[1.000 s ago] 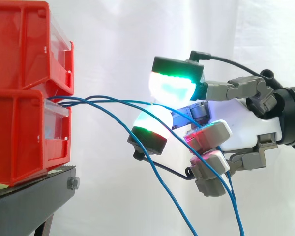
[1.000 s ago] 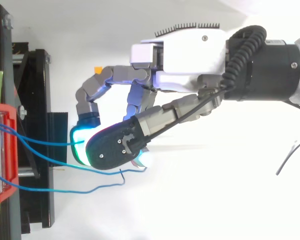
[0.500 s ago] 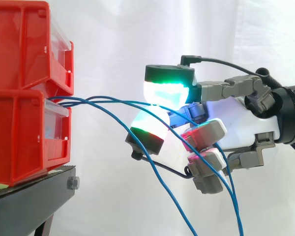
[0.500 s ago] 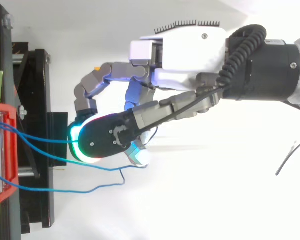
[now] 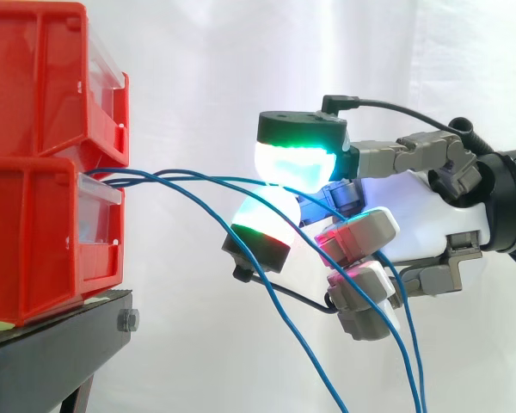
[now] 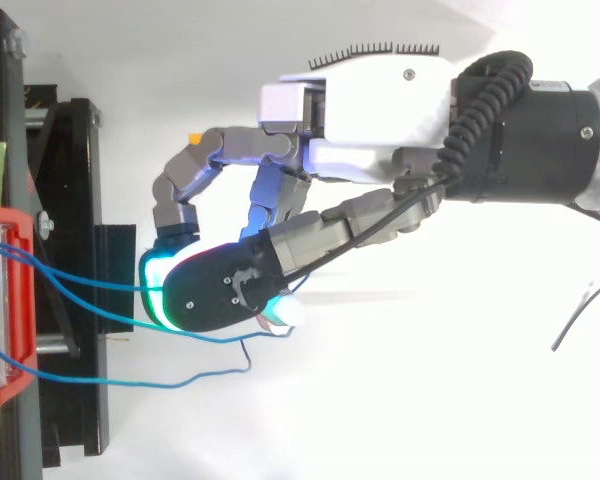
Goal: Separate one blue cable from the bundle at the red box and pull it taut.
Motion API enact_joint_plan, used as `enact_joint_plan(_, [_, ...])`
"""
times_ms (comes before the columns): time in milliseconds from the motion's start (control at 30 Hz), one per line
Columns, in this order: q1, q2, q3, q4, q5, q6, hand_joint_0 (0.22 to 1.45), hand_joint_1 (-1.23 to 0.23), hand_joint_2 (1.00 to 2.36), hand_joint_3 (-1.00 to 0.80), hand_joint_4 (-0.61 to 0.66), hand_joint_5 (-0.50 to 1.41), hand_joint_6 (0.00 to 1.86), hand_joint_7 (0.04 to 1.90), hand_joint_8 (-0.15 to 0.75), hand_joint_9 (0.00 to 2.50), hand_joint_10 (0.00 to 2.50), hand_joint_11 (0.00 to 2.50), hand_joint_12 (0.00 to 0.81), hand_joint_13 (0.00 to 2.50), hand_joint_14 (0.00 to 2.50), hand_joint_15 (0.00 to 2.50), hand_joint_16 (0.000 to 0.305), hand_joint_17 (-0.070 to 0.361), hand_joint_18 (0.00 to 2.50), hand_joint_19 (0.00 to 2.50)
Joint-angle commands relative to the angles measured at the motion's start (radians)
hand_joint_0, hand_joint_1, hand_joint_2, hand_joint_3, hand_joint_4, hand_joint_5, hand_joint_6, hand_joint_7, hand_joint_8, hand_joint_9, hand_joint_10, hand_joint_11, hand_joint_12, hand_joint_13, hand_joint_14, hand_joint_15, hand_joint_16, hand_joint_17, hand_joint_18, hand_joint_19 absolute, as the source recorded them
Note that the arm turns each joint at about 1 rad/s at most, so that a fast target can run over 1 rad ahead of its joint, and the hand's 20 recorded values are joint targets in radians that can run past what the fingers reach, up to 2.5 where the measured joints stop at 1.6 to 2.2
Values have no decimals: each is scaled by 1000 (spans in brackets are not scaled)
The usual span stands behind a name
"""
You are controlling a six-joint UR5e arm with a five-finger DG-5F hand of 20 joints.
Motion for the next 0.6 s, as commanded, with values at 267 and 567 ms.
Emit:
enact_joint_plan(267, [6, 0, -1, 0, -1, 3, 580, -595, 1000, -500, 112, -170, 848, 1045, 314, 1298, 27, 1211, 400, 1213, 28, 776, 55, 123, 1035, 834])
enact_joint_plan(567, [6, 0, -3, 0, 1, 5, 607, -718, 1016, -278, 87, -170, 848, 1097, 314, 1290, 28, 1222, 398, 1214, 26, 792, 54, 122, 1034, 830])
